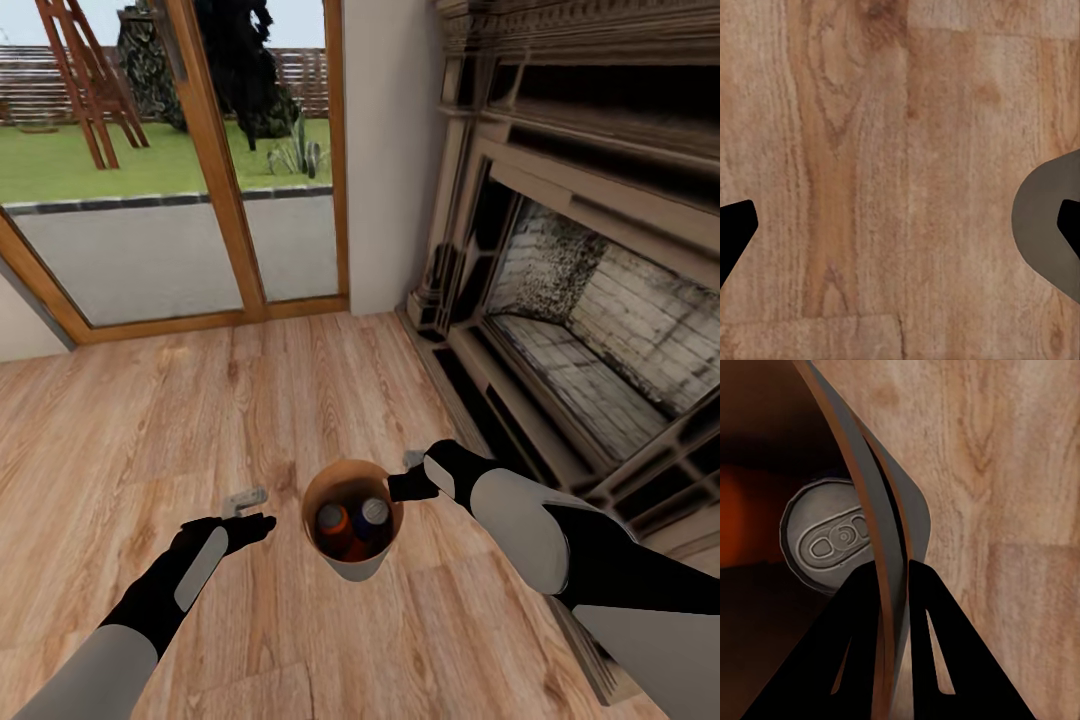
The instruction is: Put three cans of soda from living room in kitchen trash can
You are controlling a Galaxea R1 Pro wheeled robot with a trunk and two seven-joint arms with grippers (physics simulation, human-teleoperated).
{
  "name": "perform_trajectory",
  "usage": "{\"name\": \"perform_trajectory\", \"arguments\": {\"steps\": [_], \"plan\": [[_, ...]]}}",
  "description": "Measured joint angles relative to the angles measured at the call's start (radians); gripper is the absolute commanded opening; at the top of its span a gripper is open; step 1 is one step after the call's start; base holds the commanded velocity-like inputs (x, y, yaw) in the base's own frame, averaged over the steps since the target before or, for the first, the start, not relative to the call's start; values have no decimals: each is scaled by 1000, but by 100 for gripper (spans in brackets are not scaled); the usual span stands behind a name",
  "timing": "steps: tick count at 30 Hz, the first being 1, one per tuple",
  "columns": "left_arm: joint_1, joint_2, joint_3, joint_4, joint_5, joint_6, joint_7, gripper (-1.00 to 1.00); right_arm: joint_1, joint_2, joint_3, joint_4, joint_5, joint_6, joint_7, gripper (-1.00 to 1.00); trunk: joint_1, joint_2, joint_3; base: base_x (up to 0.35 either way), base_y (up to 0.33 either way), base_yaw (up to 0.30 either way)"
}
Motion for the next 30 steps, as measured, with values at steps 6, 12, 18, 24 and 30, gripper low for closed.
{"name": "perform_trajectory", "arguments": {"steps": [6,12,18,24,30], "plan": [[0,0,-1,0,0,0,0,100,0,0,0,0,1,0,0,-100,23,-42,-19,0,0,0],[0,0,-1,0,0,0,1,100,0,0,3,0,2,0,0,-100,38,-70,-31,0,0,0],[0,-1,-2,0,0,0,-1,100,0,0,-4,0,-1,0,1,-100,46,-84,-38,0,0,0],[0,-2,-2,0,0,0,-1,100,0,0,6,0,4,0,0,-100,61,-112,-50,0,0,0],[0,-2,-2,0,0,-1,0,100,0,0,-5,0,-1,0,1,-100,77,-140,-63,0,0,0]]}}
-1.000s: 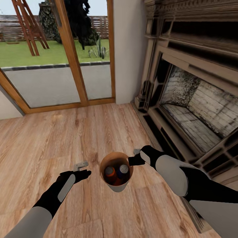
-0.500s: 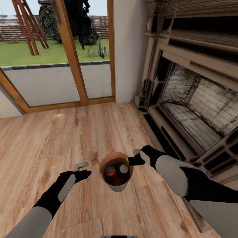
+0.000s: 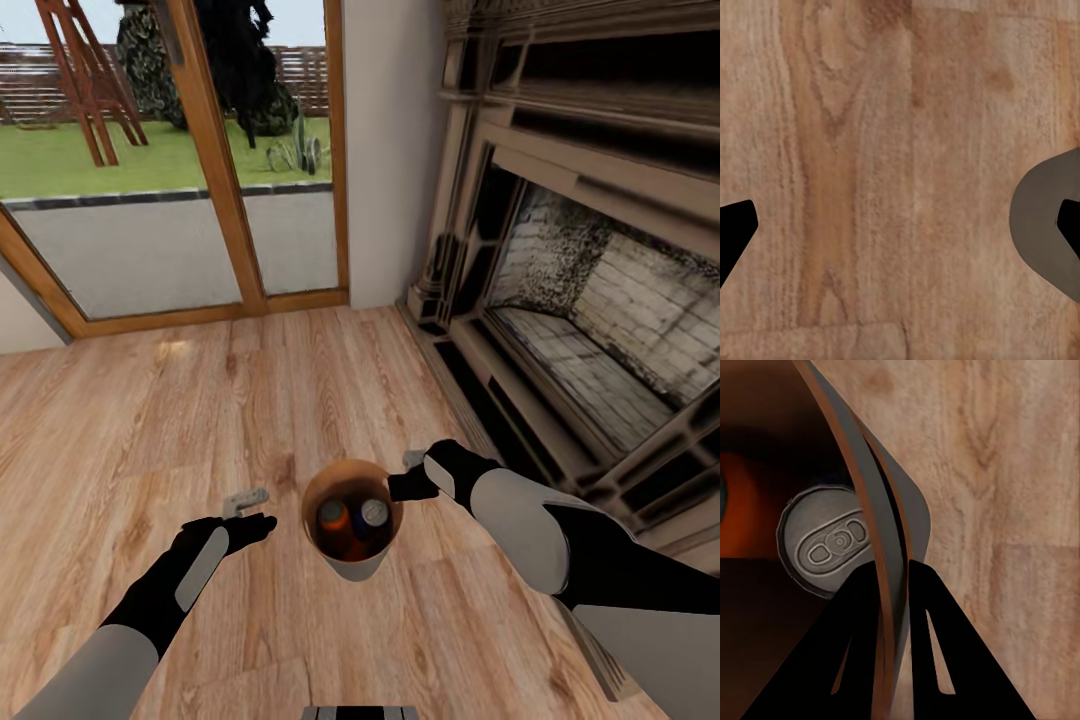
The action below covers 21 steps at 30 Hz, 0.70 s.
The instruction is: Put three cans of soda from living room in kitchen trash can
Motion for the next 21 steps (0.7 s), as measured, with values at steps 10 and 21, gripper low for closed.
{"name": "perform_trajectory", "arguments": {"steps": [10,21], "plan": [[0,-1,0,0,0,0,1,100,0,-1,2,0,1,0,0,-100,38,-70,-31,0,0,0],[0,-2,0,0,0,0,1,100,0,-1,2,0,1,0,0,-100,54,-98,-44,0,0,0]]}}
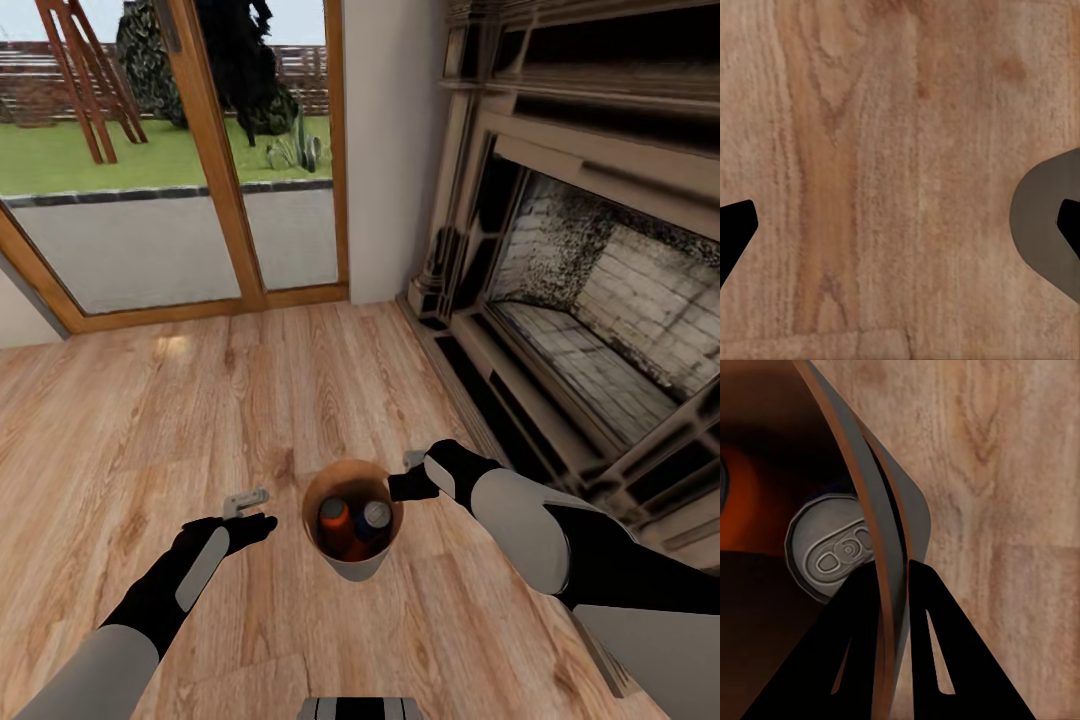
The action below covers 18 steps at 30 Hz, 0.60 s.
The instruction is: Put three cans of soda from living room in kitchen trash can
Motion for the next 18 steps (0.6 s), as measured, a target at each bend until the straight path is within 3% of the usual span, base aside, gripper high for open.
{"name": "perform_trajectory", "arguments": {"steps": [11,18], "plan": [[0,-1,0,0,0,0,1,100,0,0,3,0,2,0,0,-100,38,-70,-31,0,0,0],[0,-1,0,0,0,0,0,100,1,0,-1,0,0,0,0,-100,46,-84,-38,0,0,0]]}}
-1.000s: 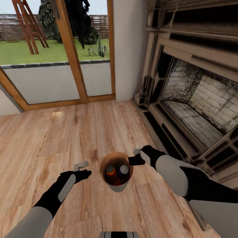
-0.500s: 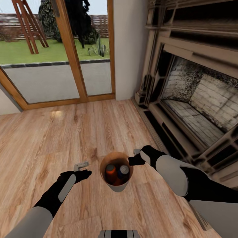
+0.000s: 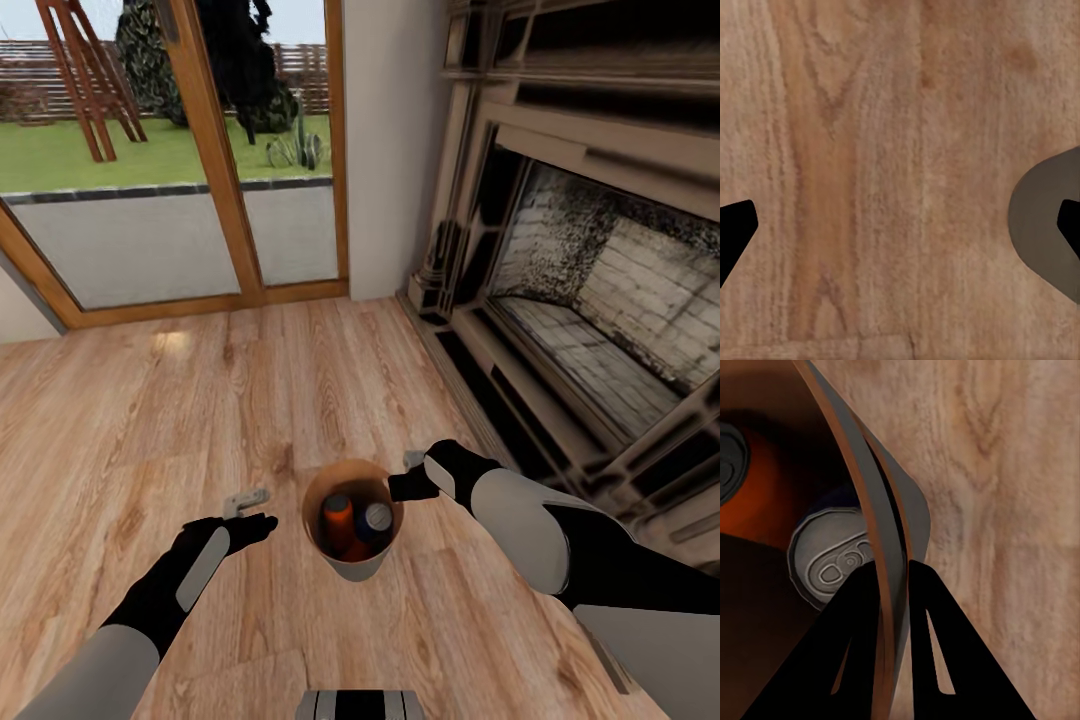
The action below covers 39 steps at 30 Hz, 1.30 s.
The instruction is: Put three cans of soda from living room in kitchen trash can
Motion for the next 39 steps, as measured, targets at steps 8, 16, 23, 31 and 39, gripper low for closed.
{"name": "perform_trajectory", "arguments": {"steps": [8,16,23,31,39], "plan": [[0,0,0,0,0,0,1,100,0,0,7,0,3,0,-1,-100,27,-49,-22,0,0,0],[0,-1,0,0,0,-1,1,100,0,0,0,0,0,0,0,-100,38,-70,-31,0,0,0],[0,-1,0,0,0,-1,2,100,0,-5,8,0,4,0,0,-100,58,-105,-47,0,0,0],[0,-1,0,1,0,-1,3,100,0,-7,0,0,1,0,2,-100,62,-113,-58,0,0,0],[0,-1,0,1,0,-1,2,100,0,-8,2,0,1,0,1,-100,64,-113,-70,0,0,0]]}}
